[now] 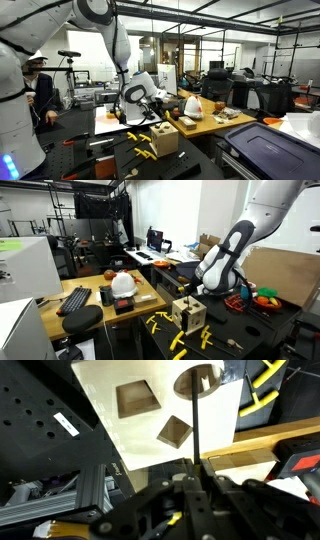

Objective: Put one yellow handle in the wooden box and then on the black stand

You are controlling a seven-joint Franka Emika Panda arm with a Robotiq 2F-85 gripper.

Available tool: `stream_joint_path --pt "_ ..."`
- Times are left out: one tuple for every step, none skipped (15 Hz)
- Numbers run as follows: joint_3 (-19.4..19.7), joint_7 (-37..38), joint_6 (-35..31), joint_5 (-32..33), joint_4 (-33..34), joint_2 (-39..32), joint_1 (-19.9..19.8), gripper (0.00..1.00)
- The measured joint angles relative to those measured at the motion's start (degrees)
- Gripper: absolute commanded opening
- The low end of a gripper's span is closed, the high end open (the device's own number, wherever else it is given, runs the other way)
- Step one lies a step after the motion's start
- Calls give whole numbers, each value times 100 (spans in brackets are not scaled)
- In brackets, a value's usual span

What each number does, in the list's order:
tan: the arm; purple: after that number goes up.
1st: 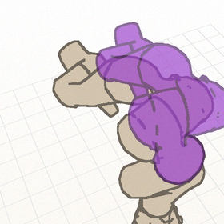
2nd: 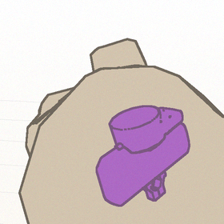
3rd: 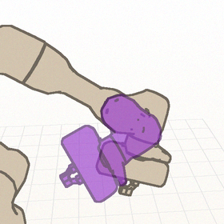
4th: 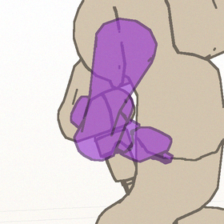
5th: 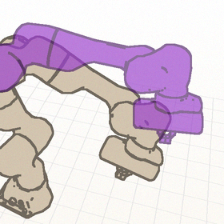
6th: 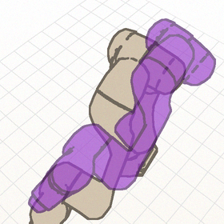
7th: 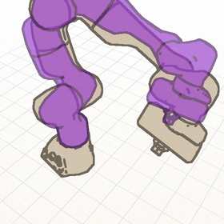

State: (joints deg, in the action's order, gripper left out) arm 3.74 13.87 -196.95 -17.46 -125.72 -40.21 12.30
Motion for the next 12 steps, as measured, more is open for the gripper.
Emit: stream_joint_path --pt "-11 0 -109 -30 -35 -29 22 2" --pt "-2 0 -128 -92 -47 -46 68 2" --pt "22 0 -128 -168 -39 -46 130 2" --pt "42 0 -127 -228 -28 -46 185 2" --pt "56 0 -127 -278 -17 -46 239 35" --pt "68 0 -127 -324 -14 -46 291 36" --pt "79 0 -127 -364 -14 -46 340 42" --pt "87 0 -126 -399 -14 -45 384 49" --pt "95 0 -124 -425 -15 -46 426 56" --pt "108 0 -124 -435 -14 -45 464 65" --pt "120 0 -124 -441 -14 -45 496 71" --pt "136 0 -124 -443 -14 -45 523 80"
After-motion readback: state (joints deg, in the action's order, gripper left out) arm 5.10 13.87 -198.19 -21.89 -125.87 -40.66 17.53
